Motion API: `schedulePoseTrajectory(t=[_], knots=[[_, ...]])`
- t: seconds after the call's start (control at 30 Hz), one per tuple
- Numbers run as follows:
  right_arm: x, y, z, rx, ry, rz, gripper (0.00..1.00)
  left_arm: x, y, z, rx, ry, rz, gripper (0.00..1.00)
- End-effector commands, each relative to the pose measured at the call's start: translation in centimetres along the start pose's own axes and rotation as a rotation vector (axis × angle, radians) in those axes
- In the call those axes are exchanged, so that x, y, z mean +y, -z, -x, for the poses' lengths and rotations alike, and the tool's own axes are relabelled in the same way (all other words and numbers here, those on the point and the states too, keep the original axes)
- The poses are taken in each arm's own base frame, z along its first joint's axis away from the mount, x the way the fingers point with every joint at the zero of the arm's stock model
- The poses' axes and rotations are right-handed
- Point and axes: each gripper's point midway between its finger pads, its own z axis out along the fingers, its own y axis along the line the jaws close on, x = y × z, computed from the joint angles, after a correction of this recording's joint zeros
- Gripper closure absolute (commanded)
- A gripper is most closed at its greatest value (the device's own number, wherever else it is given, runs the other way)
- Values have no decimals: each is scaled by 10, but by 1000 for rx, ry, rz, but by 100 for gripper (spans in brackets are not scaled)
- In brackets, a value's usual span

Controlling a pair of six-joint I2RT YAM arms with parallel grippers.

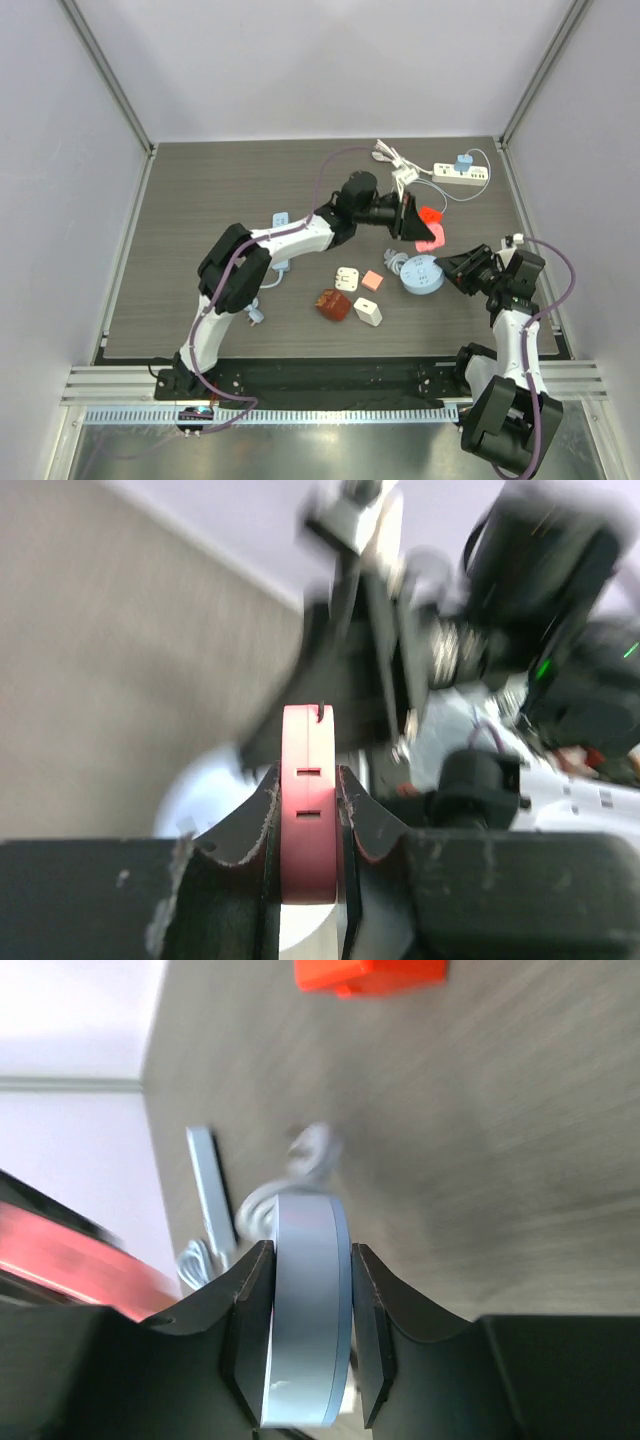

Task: Pull the plug off the socket

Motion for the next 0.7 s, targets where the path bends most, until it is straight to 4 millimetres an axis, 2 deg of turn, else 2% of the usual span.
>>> schedulePoseTrajectory(t=[0.0,0.07,0.23,0.37,0.5,0.63,0.67], knots=[[-11,4,-35,123,-5,4,99,-59,44,135,-326,-379,-132,100],[-13,4,-35,120,-6,-10,99,-47,49,138,-330,-408,-64,100],[-19,3,-32,110,-12,-44,99,-67,52,135,-285,-461,-106,100],[-12,4,-27,99,-5,-31,99,-63,62,132,-299,-453,-43,100],[7,9,-12,41,17,3,99,-40,73,128,-284,-397,96,100],[22,11,4,10,35,17,99,-10,86,109,-248,-308,217,100],[27,11,9,-3,42,19,99,-10,91,108,-249,-297,234,100]])
